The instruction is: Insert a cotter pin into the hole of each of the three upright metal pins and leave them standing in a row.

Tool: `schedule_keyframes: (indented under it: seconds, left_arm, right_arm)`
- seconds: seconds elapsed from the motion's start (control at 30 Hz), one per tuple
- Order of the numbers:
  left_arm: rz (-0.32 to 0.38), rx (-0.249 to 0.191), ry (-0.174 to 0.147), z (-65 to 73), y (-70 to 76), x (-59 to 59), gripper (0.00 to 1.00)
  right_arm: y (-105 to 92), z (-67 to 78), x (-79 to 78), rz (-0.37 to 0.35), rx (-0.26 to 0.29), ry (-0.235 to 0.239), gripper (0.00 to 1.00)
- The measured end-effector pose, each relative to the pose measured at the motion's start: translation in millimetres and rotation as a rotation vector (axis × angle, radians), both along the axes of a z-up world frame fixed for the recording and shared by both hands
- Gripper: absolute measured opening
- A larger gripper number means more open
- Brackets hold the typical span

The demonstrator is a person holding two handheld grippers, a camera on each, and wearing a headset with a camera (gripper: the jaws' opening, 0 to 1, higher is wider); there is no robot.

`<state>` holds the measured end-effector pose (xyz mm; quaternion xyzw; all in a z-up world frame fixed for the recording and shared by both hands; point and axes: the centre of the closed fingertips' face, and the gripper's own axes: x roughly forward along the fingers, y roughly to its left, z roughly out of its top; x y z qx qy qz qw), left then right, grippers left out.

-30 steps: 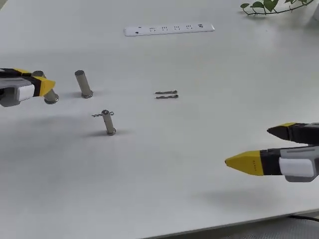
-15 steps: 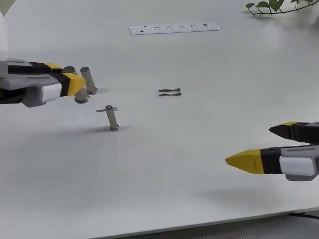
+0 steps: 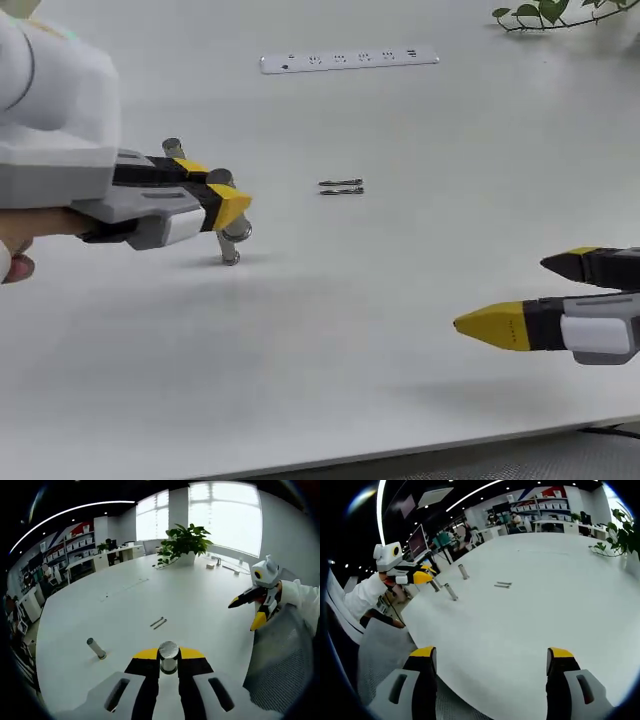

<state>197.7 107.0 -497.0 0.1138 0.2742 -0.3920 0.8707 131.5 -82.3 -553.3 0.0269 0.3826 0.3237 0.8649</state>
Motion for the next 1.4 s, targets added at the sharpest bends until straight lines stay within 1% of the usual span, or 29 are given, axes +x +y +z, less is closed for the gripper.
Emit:
schedule_keyframes:
  seconds: [0.07,0.1,0.17,0.27,0.3,0.43,0.63,0.77,1.03,1.07,1.13,1.33,1.4]
  left_arm:
    - [-0.027,0.024,-0.006,-6.6,-10.1,-7.5,0.1]
    - [-0.032,0.027,-0.003,-11.0,-14.4,-10.0,0.1]
    - [-0.044,0.027,0.017,-19.0,-21.2,-14.4,0.1]
    - [-0.064,0.028,0.035,-27.6,-30.6,-20.3,0.1]
    - [-0.072,0.027,0.045,-31.0,-34.1,-22.2,0.1]
    - [-0.082,0.028,0.061,-39.8,-42.1,-24.9,0.1]
    - [-0.088,0.032,0.085,-49.4,-48.6,-26.8,0.1]
    - [-0.089,0.043,0.087,-54.5,-50.8,-27.1,0.1]
    - [-0.075,0.055,0.107,-65.5,-53.3,-30.5,0.1]
    - [-0.057,0.051,0.107,-66.0,-52.9,-29.7,0.1]
    - [-0.051,0.054,0.096,-67.5,-53.5,-29.3,0.1]
    - [-0.031,0.048,0.103,-70.8,-55.6,-29.5,0.1]
    - [-0.034,0.05,0.097,-71.7,-57.0,-30.6,0.1]
  right_arm:
    - [0.9,0.0,0.0,0.003,0.0,0.0,0.89]
    - [1.6,-0.1,0.0,0.005,0.0,0.0,0.89]
    - [2.5,0.1,-0.1,0.007,0.001,-0.001,0.9]
    - [3.1,-0.1,-0.2,0.0,0.005,0.005,0.91]
    - [3.2,-0.2,-0.3,0.0,0.006,0.005,0.91]
    - [2.8,0.1,-0.3,-0.001,0.007,0.002,0.92]
    - [1.9,-0.5,-0.3,-0.005,0.013,0.002,0.92]
    - [1.9,-2.4,-1.6,-0.003,0.014,0.006,0.92]
    - [1.2,-3.5,-2.2,-0.002,0.016,0.007,0.92]
    - [1.0,-3.6,-2.4,-0.001,0.016,0.008,0.92]
    - [0.8,-4.0,-2.4,0.001,0.015,0.009,0.92]
    - [1.0,-5.8,-2.5,0.009,0.015,0.015,0.91]
    - [1.6,-6.1,-2.8,0.014,0.014,0.016,0.91]
